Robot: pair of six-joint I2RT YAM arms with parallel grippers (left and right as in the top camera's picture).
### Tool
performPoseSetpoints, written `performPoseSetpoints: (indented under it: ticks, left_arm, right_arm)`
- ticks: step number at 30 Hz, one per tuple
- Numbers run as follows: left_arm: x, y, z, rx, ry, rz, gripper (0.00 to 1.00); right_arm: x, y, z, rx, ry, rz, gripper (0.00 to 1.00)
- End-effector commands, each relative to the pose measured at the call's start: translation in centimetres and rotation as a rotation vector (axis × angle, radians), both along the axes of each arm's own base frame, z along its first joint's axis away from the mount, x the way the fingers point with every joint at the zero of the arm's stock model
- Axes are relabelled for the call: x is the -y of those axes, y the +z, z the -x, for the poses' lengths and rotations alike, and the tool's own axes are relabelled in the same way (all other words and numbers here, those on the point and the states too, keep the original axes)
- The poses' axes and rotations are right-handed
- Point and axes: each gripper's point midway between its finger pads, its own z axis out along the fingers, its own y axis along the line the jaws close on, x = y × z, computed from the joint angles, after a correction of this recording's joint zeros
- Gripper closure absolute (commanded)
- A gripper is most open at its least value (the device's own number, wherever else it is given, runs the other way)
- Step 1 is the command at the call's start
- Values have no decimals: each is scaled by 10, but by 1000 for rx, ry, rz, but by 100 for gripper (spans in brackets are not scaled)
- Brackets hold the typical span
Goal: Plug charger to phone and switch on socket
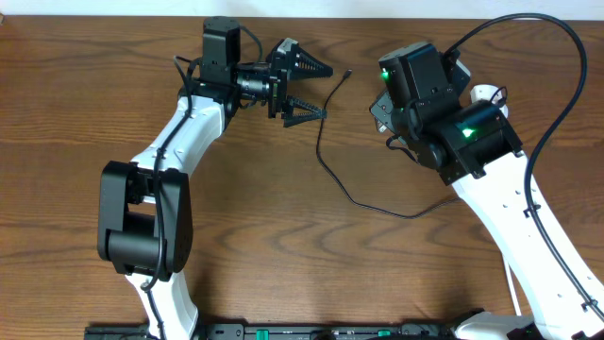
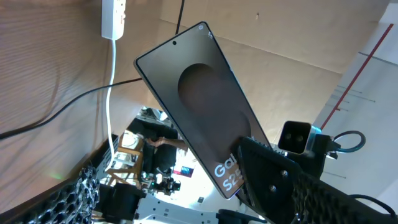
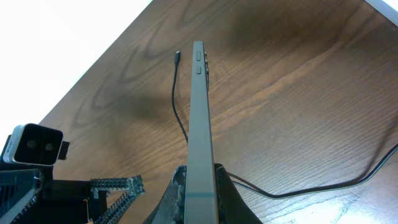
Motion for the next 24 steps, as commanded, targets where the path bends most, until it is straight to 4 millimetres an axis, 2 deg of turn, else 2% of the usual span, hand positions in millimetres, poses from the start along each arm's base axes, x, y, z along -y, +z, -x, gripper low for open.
performPoseSetpoints:
  ticks: [1, 24]
  left_arm:
    - [-2, 14, 2, 58, -2, 12, 2]
    - [-2, 14, 2, 58, -2, 12, 2]
  right_arm:
    - [6, 21, -2, 57, -31, -27, 99]
    - [4, 21, -2, 54, -48, -60, 99]
